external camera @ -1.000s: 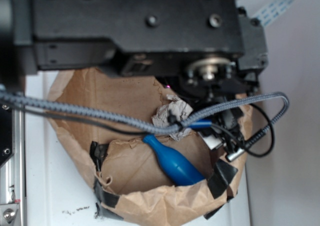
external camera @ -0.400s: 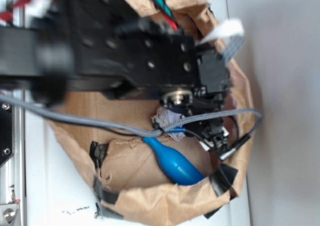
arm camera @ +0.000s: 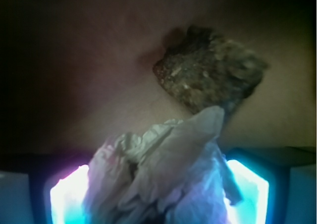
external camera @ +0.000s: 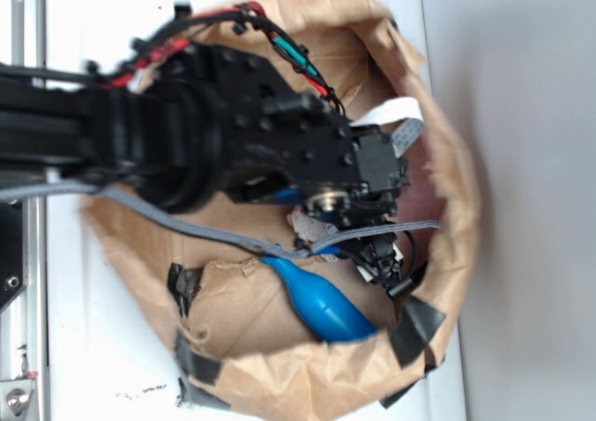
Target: Grab the white paper.
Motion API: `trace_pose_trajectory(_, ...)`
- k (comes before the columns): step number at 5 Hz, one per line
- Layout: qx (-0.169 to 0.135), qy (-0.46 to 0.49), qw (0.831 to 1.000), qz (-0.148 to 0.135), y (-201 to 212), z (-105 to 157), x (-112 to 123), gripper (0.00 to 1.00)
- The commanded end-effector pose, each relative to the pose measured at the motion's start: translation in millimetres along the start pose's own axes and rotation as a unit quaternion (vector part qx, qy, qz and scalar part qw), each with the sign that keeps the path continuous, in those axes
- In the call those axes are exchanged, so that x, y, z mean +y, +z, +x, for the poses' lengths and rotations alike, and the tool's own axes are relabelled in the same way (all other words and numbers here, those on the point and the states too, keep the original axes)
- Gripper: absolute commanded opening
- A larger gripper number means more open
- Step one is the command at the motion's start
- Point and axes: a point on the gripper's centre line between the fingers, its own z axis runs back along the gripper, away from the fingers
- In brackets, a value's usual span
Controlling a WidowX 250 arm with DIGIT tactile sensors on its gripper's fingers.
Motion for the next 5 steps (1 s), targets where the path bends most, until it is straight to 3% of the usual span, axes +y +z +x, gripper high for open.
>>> trace_pose_trajectory(1, -0.022, 0.0, 0.999, -0.045, 51, 14, -6, 0.0)
trace_pose_trajectory(2, -0.039, -0.009, 0.996, -0.084, 103, 10, -9, 0.0)
trace_pose_trajectory(3, -0.047, -0.012, 0.994, -0.097, 150, 9, 0, 0.0)
trace_pose_trajectory(4, -0.056, -0.018, 0.996, -0.072, 176, 2, 11, 0.0)
trace_pose_trajectory(5, -0.048, -0.072, 0.996, -0.02, 179, -5, 12, 0.0)
